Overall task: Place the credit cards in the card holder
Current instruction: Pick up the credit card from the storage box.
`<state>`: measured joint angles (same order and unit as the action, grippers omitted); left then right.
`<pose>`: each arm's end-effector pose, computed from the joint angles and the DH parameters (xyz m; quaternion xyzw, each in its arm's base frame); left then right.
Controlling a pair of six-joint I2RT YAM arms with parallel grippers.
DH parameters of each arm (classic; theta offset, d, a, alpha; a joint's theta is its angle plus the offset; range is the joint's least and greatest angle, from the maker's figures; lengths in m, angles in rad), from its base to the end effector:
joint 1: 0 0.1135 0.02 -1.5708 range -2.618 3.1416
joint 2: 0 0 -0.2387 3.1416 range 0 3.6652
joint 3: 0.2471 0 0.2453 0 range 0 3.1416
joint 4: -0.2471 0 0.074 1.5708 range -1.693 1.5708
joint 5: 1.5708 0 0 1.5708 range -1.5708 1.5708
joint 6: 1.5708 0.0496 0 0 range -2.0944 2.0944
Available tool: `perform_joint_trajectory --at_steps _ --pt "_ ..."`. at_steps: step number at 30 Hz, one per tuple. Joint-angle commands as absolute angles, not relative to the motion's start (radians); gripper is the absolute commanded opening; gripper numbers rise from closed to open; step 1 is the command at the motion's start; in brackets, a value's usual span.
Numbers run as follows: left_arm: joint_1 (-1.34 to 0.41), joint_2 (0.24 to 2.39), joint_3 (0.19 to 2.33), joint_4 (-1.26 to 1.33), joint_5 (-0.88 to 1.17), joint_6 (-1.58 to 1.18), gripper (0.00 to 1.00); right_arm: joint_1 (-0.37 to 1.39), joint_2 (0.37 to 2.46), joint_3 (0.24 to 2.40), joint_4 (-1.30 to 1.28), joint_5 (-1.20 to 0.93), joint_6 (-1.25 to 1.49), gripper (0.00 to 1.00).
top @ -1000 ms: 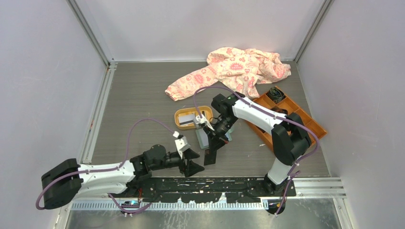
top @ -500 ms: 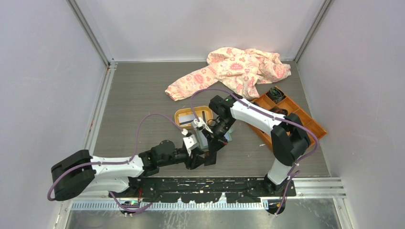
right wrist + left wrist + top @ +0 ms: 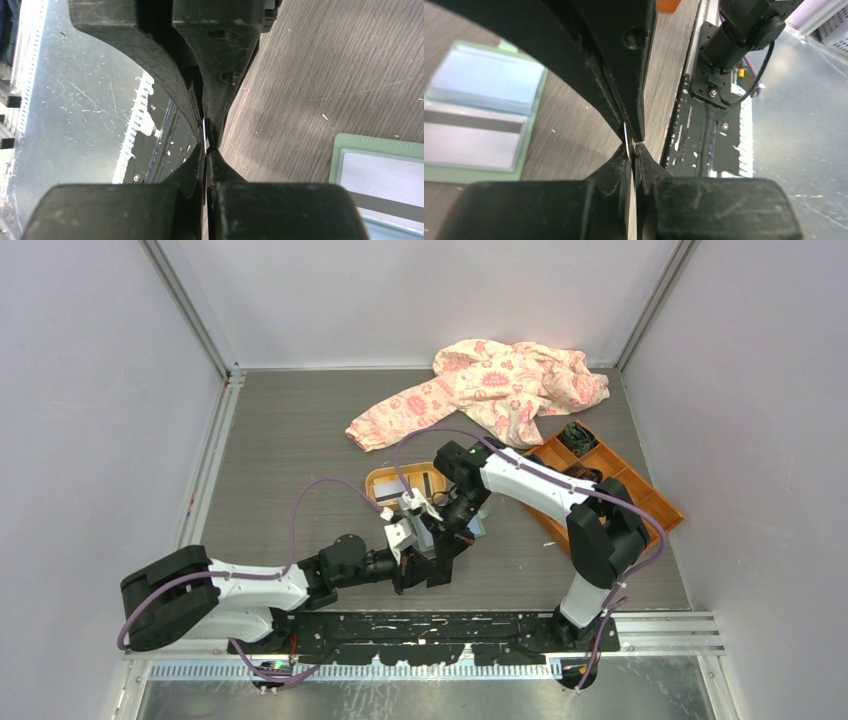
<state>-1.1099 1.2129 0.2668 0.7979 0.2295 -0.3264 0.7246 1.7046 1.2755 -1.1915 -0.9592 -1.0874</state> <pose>0.0989 -0.2246 0.1612 0.3564 0.6670 -0.4920 0.4313 0.1887 0.2213 0.2033 -0.6909 0.5562 0.4577 0.0615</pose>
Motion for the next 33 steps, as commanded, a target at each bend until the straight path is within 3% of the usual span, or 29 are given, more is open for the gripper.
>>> perform_joint_trajectory --at_steps 1,3,7,12,23,29,33 --pt "-1.109 1.255 0.263 0.967 0.251 -0.37 0.0 0.73 1.689 1.298 -1.161 -0.974 -1.067 0.04" --pt "-1.11 1.27 0.251 1.006 0.236 -0.384 0.0 0.73 1.686 1.296 -1.158 -0.973 -1.065 0.13" --pt "-1.108 1.261 0.19 1.106 0.147 -0.434 0.0 0.728 1.676 1.294 -1.144 -0.958 -1.053 0.48" --pt "-1.108 1.213 0.107 1.233 0.074 -0.506 0.0 0.718 1.651 1.275 -1.088 -0.936 -1.007 0.64" --pt "-1.108 0.97 0.052 1.193 -0.067 -0.54 0.0 0.711 1.631 1.25 -0.971 -1.016 -0.857 0.63" --pt "-1.109 0.822 0.054 1.05 -0.081 -0.532 0.0 0.685 1.623 1.262 -0.977 -1.152 -0.824 0.47" --pt "-1.109 0.761 0.055 0.998 -0.08 -0.529 0.0 0.664 1.615 1.259 -0.962 -1.218 -0.792 0.46"
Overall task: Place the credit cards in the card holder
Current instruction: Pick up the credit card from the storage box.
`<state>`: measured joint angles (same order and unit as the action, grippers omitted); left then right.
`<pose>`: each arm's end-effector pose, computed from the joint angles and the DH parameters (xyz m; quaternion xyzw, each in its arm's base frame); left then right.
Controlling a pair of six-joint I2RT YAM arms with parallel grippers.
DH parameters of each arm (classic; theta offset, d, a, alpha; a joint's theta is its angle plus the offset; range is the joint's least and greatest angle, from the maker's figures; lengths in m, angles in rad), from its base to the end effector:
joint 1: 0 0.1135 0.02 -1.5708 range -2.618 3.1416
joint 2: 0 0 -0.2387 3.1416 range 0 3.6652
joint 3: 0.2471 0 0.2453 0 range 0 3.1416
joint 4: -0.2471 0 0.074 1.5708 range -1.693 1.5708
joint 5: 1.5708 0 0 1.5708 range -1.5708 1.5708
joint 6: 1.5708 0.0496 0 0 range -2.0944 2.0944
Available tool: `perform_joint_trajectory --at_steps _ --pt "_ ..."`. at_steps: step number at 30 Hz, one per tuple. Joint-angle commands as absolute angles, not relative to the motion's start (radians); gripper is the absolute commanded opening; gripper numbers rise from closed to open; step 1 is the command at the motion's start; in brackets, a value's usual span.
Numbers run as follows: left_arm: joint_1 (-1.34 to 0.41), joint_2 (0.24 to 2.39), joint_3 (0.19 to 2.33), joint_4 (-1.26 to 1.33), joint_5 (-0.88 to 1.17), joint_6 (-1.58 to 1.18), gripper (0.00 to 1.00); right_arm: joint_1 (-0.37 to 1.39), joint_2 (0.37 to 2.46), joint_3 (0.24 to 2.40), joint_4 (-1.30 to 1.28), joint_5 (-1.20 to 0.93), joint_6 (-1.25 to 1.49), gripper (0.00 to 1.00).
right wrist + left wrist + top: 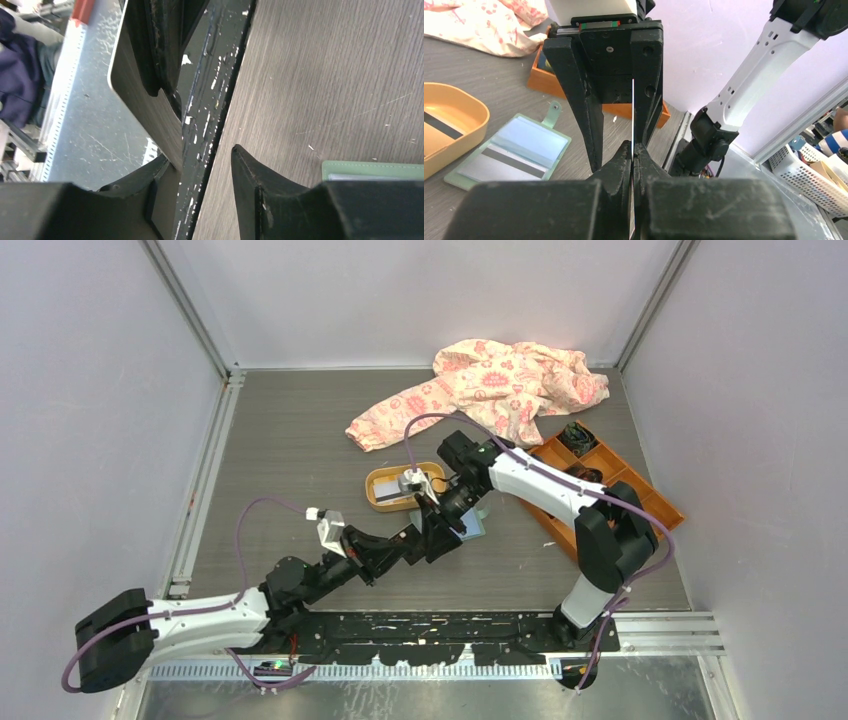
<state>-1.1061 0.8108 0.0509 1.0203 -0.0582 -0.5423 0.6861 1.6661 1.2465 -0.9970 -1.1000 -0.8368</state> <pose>0.0871 -0.1674 0.1980 0.1473 0.5914 -0.5697 0.5513 0.2035 0.2237 0.2137 -0.6156 0.5875 0.5147 0.1047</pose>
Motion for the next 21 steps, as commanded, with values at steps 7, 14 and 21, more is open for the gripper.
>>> perform_joint_trajectory --at_steps 7,14,21 --pt "-1.11 0.785 0.07 1.004 -0.068 -0.531 0.0 0.659 1.586 1.225 -0.834 -1.254 -0.65 0.46" --pt "-1.108 0.824 0.076 1.049 -0.071 -0.539 0.0 0.659 1.581 1.201 -0.738 -1.245 -0.537 0.13" --pt "-1.108 0.757 0.077 0.949 -0.075 -0.588 0.25 0.659 1.586 1.238 -0.828 -1.218 -0.589 0.01"
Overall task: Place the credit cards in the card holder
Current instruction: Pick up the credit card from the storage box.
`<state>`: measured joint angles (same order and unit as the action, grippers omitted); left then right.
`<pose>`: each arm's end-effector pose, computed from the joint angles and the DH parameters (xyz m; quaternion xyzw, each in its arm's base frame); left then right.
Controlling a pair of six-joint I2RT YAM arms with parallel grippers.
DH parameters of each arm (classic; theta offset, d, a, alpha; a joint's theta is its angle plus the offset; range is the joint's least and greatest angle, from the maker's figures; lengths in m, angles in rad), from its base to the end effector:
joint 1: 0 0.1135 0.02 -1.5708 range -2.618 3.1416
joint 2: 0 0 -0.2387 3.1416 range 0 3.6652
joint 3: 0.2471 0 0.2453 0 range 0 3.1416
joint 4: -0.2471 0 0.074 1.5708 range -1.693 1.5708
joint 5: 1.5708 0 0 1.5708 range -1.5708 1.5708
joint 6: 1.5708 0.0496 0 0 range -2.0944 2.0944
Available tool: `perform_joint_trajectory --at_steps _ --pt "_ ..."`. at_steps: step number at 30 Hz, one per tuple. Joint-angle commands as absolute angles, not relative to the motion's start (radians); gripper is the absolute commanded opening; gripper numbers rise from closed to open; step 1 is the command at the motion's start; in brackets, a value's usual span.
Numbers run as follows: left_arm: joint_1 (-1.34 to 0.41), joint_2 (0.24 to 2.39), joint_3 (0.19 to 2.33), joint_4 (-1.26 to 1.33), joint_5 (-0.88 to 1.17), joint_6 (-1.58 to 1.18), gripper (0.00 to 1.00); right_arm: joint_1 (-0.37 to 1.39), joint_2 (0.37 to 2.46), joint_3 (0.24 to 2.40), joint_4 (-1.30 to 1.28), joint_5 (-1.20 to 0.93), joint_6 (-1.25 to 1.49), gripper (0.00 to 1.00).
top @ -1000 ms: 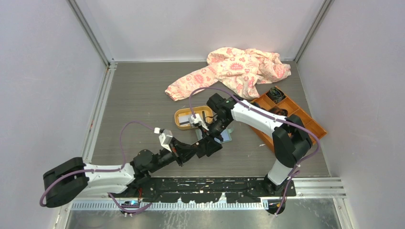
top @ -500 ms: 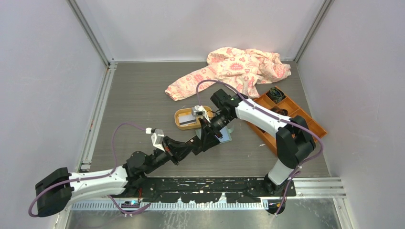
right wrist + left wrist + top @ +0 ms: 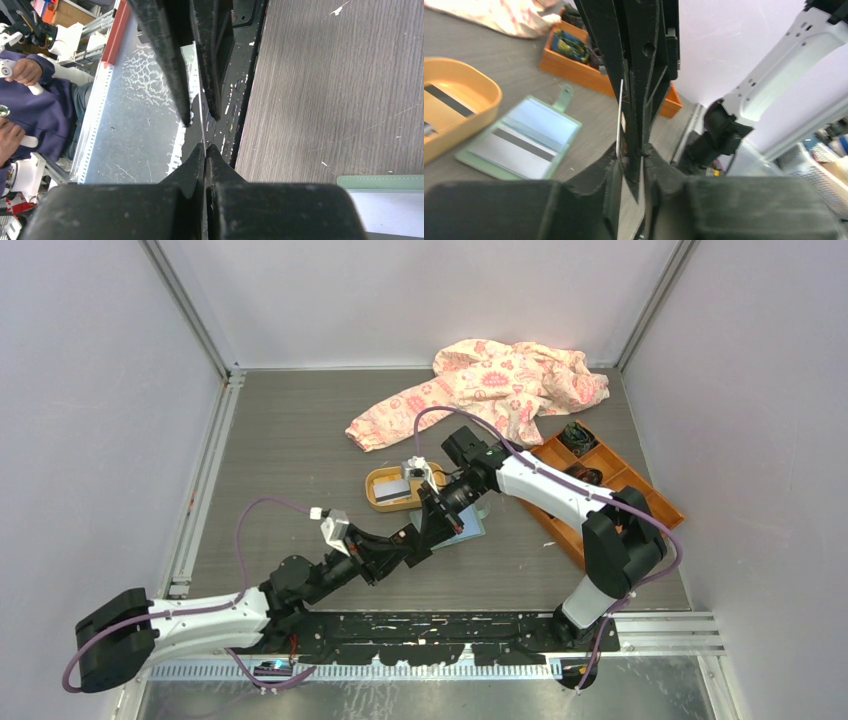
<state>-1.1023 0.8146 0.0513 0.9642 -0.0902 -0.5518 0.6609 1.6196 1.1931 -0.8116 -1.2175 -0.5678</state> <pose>0.0900 -0.1679 0.1907 0.1382 0.6177 -0.5501 0.5448 0.2105 0.2226 0.2220 -0.5437 0.6065 0.5697 0.1095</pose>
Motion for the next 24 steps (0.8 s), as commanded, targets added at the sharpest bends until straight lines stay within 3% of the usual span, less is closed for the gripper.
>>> perform_joint_trajectory --at_steps 1,5,11,18,24 --pt "-1.108 0.733 0.083 0.909 -0.073 -0.595 0.29 0.658 1.588 1.244 -0.84 -1.217 -0.599 0.01" --pt "-1.107 0.644 0.097 0.775 -0.053 -0.598 0.34 0.656 1.594 1.251 -0.859 -1.216 -0.613 0.01" --pt "-1.103 0.572 0.098 0.72 -0.032 -0.593 0.25 0.656 1.591 1.251 -0.878 -1.223 -0.641 0.01" --pt "-1.101 0.65 0.111 0.806 -0.011 -0.602 0.26 0.659 1.593 1.249 -0.946 -1.25 -0.751 0.01" --pt "-1.101 0.738 0.129 0.895 0.039 -0.619 0.17 0.674 1.596 1.243 -0.948 -1.216 -0.777 0.01"
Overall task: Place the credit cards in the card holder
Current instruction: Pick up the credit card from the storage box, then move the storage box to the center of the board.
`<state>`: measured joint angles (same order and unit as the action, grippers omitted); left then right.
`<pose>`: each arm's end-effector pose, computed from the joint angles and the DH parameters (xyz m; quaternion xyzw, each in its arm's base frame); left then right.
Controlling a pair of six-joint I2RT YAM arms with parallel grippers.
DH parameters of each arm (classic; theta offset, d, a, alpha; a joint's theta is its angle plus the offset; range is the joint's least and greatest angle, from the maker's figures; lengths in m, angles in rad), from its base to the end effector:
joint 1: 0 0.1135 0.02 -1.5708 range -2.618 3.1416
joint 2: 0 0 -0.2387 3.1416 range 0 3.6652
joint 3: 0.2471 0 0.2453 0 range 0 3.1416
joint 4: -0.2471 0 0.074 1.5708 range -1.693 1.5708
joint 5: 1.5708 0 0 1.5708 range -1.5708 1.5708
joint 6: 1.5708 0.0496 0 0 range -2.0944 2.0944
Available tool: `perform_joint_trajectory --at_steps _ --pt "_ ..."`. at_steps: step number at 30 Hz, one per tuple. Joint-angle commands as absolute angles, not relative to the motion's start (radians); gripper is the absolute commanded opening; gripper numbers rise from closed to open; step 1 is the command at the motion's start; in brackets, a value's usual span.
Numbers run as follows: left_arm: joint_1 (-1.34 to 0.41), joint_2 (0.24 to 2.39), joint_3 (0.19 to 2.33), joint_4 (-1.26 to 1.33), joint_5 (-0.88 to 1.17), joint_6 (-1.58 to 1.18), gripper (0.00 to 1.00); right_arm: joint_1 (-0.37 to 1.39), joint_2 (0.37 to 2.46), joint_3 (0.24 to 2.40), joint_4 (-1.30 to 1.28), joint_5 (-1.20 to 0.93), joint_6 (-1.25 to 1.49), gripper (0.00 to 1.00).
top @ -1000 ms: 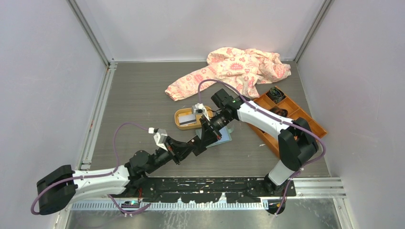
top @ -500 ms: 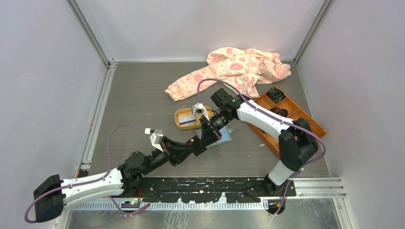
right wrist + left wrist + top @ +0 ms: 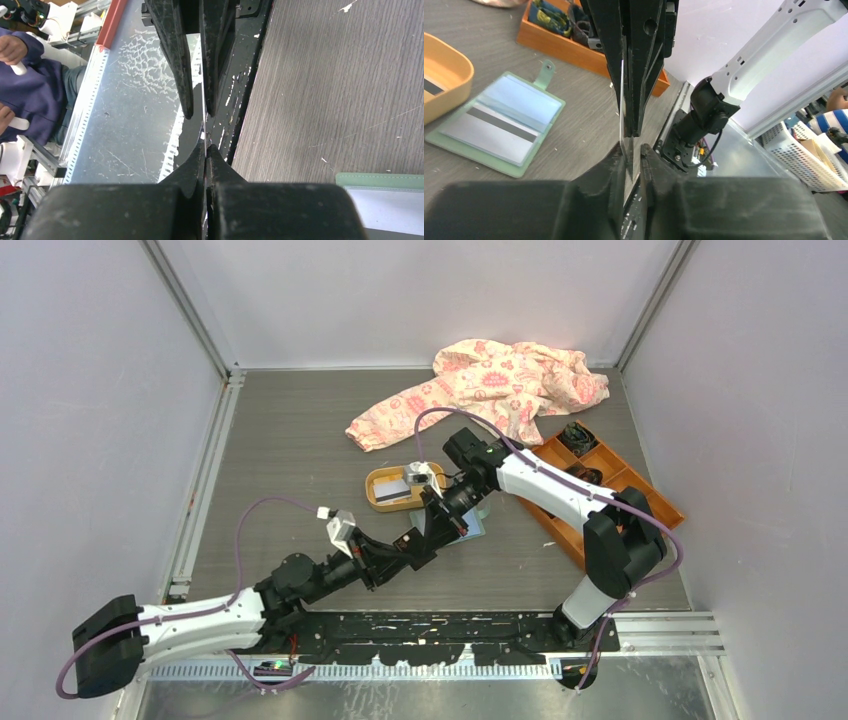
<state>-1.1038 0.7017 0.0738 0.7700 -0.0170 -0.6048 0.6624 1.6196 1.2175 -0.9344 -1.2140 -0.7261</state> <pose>0.0853 -0.1673 0.1939 0.1555 0.6364 -0.5661 0.5004 0.2042 0.2182 0.2252 -0.5731 0.5843 0.5631 0.1140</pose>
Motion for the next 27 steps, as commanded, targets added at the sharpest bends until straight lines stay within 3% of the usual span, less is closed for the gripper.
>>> perform_joint_trajectory --at_steps 1,2,6,11,15,18,21,22,27 --pt "-1.1 0.749 0.13 0.908 0.043 -0.62 0.06 0.676 1.598 1.244 -0.949 -1.211 -0.778 0.01" --pt "-1.1 0.757 0.13 0.917 0.04 -0.624 0.01 0.678 1.598 1.243 -0.95 -1.205 -0.779 0.01" --pt "-1.098 0.756 0.121 0.924 0.024 -0.633 0.0 0.678 1.594 1.242 -0.949 -1.166 -0.791 0.03" --pt "-1.09 0.7 0.098 0.836 -0.062 -0.672 0.0 0.646 1.571 1.244 -0.942 -1.104 -0.805 0.41" --pt "-1.052 0.634 0.099 0.643 -0.118 -0.742 0.0 0.565 1.52 1.178 -0.781 -0.939 -0.694 0.47" --pt "-0.995 0.6 0.088 0.555 -0.121 -0.791 0.0 0.549 1.489 1.088 -0.56 -0.721 -0.561 0.4" --pt "-0.93 0.576 0.087 0.461 -0.107 -0.829 0.0 0.555 1.534 1.09 -0.501 -0.653 -0.475 0.1" --pt "-0.918 0.571 0.087 0.435 -0.102 -0.834 0.0 0.569 1.559 1.102 -0.505 -0.636 -0.458 0.05" --pt "-0.902 0.562 0.081 0.389 -0.092 -0.834 0.0 0.632 1.664 1.127 -0.415 -0.459 -0.326 0.01"
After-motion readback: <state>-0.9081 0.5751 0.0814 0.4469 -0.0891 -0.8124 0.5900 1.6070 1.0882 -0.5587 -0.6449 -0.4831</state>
